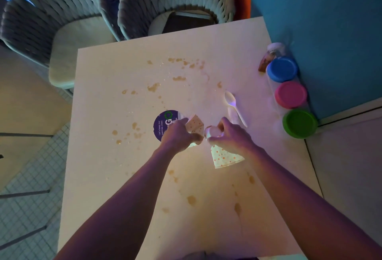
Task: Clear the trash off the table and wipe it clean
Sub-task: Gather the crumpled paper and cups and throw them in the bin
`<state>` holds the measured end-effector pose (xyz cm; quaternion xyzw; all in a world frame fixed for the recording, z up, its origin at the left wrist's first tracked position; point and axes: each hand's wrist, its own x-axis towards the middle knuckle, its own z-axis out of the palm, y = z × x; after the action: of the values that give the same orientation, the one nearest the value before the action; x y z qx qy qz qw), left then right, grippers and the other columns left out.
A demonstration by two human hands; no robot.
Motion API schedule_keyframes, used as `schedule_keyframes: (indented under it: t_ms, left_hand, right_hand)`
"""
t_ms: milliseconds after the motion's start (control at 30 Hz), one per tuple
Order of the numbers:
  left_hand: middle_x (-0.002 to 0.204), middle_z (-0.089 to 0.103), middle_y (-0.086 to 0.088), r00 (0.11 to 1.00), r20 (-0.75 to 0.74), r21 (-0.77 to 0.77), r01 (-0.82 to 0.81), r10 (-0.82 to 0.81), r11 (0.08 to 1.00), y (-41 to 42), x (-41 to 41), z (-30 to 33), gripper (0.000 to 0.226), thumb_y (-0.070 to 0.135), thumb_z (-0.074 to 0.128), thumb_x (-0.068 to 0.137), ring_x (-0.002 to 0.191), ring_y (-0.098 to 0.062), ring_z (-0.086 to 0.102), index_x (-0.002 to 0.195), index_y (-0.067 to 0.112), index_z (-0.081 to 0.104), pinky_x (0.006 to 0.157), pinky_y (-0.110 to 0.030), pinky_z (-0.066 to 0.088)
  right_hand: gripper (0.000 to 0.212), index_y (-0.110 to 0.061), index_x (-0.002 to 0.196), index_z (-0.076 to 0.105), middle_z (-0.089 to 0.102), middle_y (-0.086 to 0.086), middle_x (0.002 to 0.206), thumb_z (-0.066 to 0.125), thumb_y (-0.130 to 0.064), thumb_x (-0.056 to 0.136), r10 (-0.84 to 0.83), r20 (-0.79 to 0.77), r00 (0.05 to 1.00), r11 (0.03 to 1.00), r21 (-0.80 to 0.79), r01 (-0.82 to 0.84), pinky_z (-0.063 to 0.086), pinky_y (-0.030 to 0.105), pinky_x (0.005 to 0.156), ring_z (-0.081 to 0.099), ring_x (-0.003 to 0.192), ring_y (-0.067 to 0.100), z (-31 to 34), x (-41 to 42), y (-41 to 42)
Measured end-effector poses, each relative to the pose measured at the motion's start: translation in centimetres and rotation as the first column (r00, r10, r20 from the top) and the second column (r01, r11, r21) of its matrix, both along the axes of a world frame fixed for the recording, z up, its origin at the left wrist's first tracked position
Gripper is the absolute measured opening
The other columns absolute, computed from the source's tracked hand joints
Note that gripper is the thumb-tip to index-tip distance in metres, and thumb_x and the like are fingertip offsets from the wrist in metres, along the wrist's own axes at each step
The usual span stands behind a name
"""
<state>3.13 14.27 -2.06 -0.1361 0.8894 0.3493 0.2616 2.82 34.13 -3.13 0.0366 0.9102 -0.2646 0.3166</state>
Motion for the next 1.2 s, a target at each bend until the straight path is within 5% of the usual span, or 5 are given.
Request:
schedule_keyframes:
  t_ms: [400, 800, 1000, 1100, 1200]
  left_hand:
    - [0.094, 0.077, -0.004, 0.996, 0.048, 0.247, -0.085, 0.075, 0.965, 1.7, 2.1, 1.1, 0.038, 0.017, 0.088, 0.071, 0.091, -0.025, 0.073, 0.106, 0.017, 0.076, 0.083, -0.045, 0.059]
    - [0.099, 0.077, -0.005, 1.000, 0.003, 0.348, -0.022, 0.023, 0.937, 4.3, 2.6, 1.9, 0.035, 0.011, 0.085, 0.076, 0.096, -0.027, 0.073, 0.110, 0.015, 0.076, 0.085, -0.042, 0.059]
    - [0.101, 0.075, -0.002, 0.999, 0.033, 0.239, 0.021, -0.030, 0.971, 4.8, 1.7, 1.5, 0.044, 0.016, 0.085, 0.073, 0.095, -0.027, 0.071, 0.115, 0.019, 0.073, 0.082, -0.039, 0.058]
    - [0.106, 0.073, 0.000, 0.979, -0.017, 0.038, 0.203, -0.202, 0.979, 5.5, 0.9, 1.3, 0.054, 0.029, 0.079, 0.068, 0.100, -0.026, 0.066, 0.120, 0.034, 0.066, 0.089, -0.044, 0.057]
    - [0.116, 0.069, -0.003, 0.903, -0.012, -0.172, 0.421, -0.429, 0.891, 6.9, -0.3, 2.0, 0.057, 0.028, 0.077, 0.075, 0.104, -0.029, 0.062, 0.129, 0.032, 0.060, 0.086, -0.041, 0.054]
  right_hand:
    - [0.055, -0.050, 0.122, 0.044, 0.063, -0.003, 0.114, 0.070, -0.053, 0.075, -0.149, 0.204, 0.968, 0.876, -0.428, 0.225, 0.052, 0.040, 0.092, 0.063, 0.102, 0.016, 0.9, 2.9, 1.5]
    - [0.035, -0.033, 0.118, 0.050, 0.064, 0.004, 0.110, 0.060, -0.042, 0.086, -0.205, 0.260, 0.944, 0.815, -0.489, 0.312, 0.050, 0.040, 0.089, 0.065, 0.100, 0.022, 2.1, 3.9, 2.6]
    - [0.032, -0.028, 0.102, 0.062, 0.070, 0.001, 0.098, 0.053, -0.057, 0.093, -0.366, 0.220, 0.904, 0.778, -0.460, 0.427, 0.049, 0.035, 0.080, 0.066, 0.091, 0.021, 2.5, 3.7, 4.4]
    - [0.028, -0.026, 0.096, 0.066, 0.068, 0.000, 0.098, 0.051, -0.050, 0.094, -0.425, 0.098, 0.900, 0.825, -0.367, 0.429, 0.048, 0.035, 0.082, 0.063, 0.095, 0.023, 2.4, 3.1, 5.3]
    - [0.024, -0.027, 0.089, 0.062, 0.066, 0.003, 0.089, 0.045, -0.044, 0.090, -0.387, 0.021, 0.922, 0.902, -0.202, 0.383, 0.047, 0.035, 0.072, 0.061, 0.087, 0.030, 2.5, 2.1, 6.1]
